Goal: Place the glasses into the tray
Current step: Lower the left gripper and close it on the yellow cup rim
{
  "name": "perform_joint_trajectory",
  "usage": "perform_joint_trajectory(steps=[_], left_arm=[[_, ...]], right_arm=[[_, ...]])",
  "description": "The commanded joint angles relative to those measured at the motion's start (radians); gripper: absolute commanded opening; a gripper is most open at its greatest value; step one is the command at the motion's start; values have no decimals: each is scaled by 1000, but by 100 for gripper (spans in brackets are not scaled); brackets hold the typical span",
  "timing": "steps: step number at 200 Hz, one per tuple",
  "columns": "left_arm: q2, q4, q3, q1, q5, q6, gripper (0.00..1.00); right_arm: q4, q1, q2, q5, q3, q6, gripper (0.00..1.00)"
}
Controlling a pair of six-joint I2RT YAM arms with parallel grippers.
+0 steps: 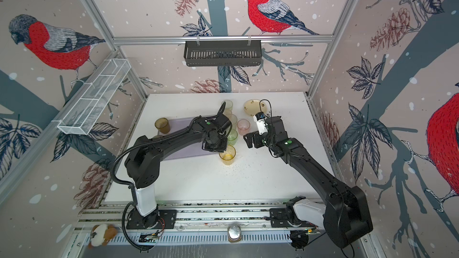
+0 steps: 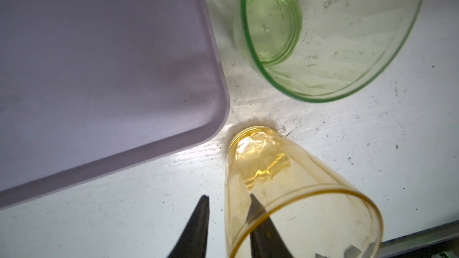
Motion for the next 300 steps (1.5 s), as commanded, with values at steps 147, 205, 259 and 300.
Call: perform_joint_trajectory(steps=[147, 205, 259, 300], left_arm=[[-7, -40, 4, -3, -38, 5, 21], [-11, -50, 3, -2, -43, 7, 20], [-13, -56, 5, -3, -44, 8, 15], [-15, -59, 6, -3, -44, 8, 13]], right_arm=[[18, 1, -5, 1, 11, 4, 100], [18, 1, -10, 3, 9, 4, 100], [18, 1, -10, 4, 10, 3, 100], [16, -1, -13, 6, 11, 1, 99]])
